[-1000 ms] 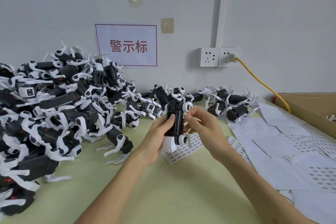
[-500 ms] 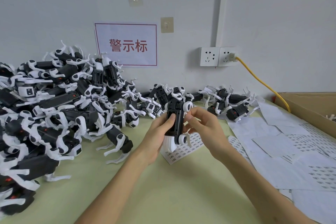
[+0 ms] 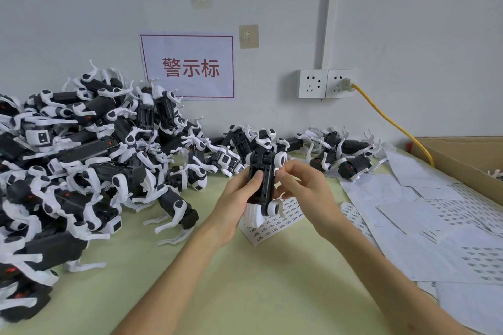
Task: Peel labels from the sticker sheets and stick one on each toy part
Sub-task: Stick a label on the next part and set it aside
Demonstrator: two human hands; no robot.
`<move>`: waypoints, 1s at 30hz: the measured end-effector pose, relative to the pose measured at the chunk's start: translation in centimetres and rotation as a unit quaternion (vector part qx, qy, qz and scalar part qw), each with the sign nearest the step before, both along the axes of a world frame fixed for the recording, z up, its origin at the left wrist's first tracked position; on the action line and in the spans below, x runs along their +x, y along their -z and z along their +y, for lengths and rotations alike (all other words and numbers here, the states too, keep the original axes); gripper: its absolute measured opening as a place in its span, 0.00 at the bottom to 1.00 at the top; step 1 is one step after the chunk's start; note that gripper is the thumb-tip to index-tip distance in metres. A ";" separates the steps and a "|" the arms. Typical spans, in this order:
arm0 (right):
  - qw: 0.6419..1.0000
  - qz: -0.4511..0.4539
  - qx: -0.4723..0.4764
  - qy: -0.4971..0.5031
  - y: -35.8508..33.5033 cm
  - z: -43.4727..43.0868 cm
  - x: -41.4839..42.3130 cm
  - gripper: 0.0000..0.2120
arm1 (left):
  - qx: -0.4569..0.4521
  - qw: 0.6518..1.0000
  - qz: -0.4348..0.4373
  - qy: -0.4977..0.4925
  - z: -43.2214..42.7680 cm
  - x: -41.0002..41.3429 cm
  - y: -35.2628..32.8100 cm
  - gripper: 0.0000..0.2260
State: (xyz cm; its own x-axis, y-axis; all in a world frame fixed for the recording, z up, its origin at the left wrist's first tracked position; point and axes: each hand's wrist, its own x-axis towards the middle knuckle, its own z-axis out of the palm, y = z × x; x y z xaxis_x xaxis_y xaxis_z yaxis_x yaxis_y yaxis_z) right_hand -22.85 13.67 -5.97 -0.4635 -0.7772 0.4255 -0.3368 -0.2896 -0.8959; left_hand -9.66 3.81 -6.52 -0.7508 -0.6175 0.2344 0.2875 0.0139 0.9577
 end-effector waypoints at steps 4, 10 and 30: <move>1.000 -0.001 0.002 0.001 0.0 -0.1 0.0 0.08 | -0.007 1.000 -0.001 -0.002 0.1 0.0 0.0 0.19; 1.000 -0.008 0.003 -0.001 -0.1 -0.1 0.0 0.08 | -0.008 1.000 -0.001 -0.003 0.1 0.0 -0.1 0.18; 1.000 -0.017 0.009 0.005 -0.1 -0.1 -0.2 0.08 | -0.004 1.000 0.005 -0.005 0.2 0.2 -0.1 0.13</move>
State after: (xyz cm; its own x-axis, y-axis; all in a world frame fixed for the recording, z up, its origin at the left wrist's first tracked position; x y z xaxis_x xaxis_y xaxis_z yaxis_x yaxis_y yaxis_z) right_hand -23.04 13.53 -5.92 -0.4859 -0.7793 0.3956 -0.3081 -0.2709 -0.9120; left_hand -9.45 4.06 -6.43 -0.7422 -0.6227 0.2478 0.2976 0.0251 0.9544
